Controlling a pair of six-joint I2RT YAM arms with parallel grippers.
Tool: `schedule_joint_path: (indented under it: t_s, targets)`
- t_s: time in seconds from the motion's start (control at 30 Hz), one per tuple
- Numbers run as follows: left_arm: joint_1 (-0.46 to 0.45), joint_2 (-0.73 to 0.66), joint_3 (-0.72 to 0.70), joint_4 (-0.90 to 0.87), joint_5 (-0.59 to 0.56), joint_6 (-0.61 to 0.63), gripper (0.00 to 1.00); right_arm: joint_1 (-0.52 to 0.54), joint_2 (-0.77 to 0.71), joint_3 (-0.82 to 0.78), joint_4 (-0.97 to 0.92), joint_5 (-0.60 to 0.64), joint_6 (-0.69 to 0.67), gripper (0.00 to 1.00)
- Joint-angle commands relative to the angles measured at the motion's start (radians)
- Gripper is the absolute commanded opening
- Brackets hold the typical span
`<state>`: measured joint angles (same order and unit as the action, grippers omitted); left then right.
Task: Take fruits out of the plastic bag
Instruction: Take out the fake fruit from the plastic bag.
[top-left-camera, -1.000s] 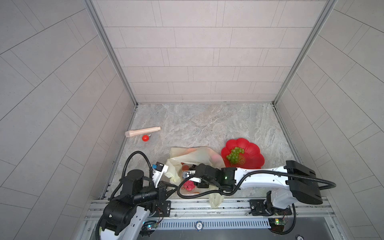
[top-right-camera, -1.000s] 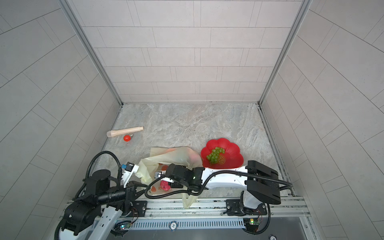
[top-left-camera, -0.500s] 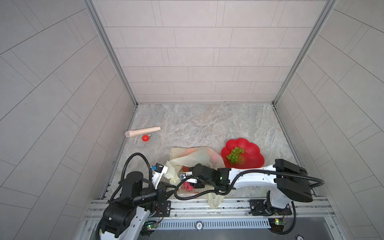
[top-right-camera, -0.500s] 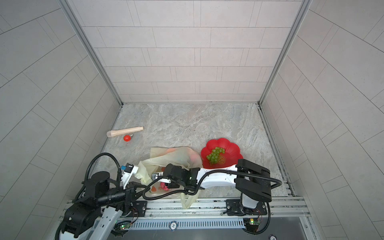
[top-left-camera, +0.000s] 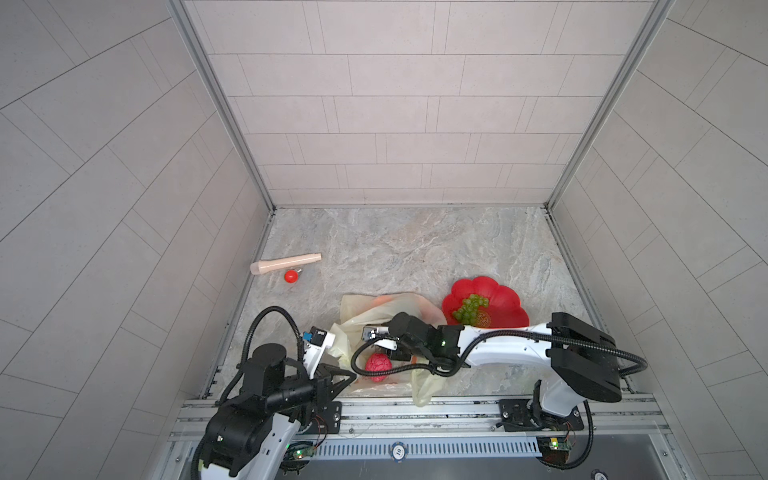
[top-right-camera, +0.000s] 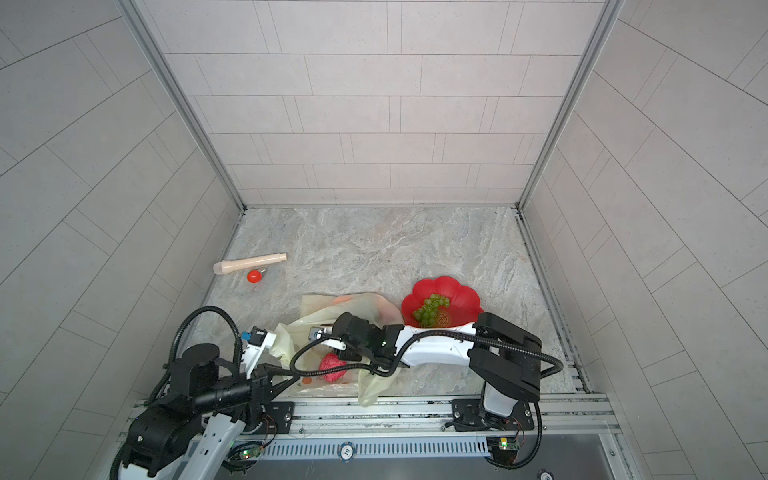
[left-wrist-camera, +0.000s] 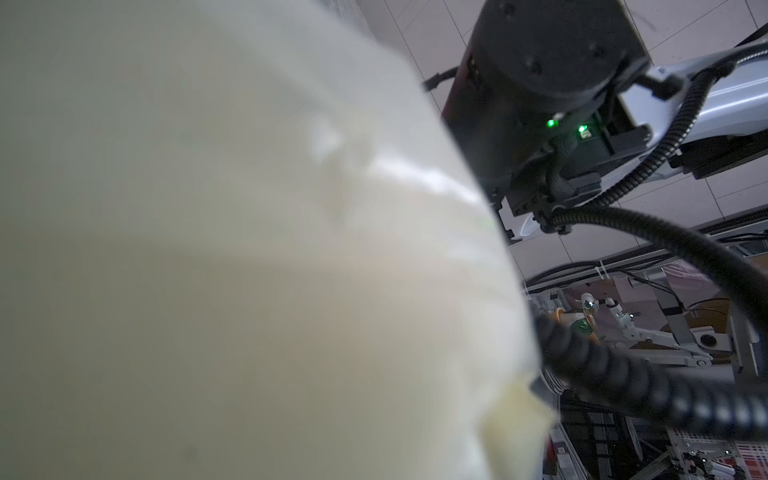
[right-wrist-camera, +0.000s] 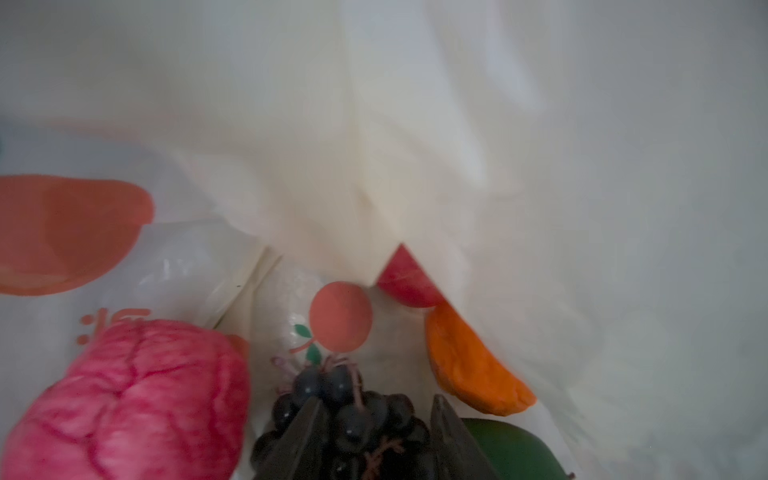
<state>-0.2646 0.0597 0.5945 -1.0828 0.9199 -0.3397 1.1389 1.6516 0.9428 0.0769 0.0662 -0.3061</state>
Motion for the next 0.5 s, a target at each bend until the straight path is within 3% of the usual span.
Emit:
schedule_joint_path:
  t_s: [0.0,0.2,0.47]
  targets:
    - [0.001,0.000,-0.004,-0.005,-0.001,0.018,0.05,-0.019,0.038,0.039,-0.072,-0.068,-0.019,0.44]
    - [0.000,-0.003,-0.004,-0.005,-0.006,0.015,0.05,-0.013,0.084,0.127,-0.206,-0.201,-0.126,0.44]
    - [0.001,-0.001,-0.004,-0.005,-0.008,0.012,0.05,-0.010,0.166,0.177,-0.266,-0.179,-0.163,0.45]
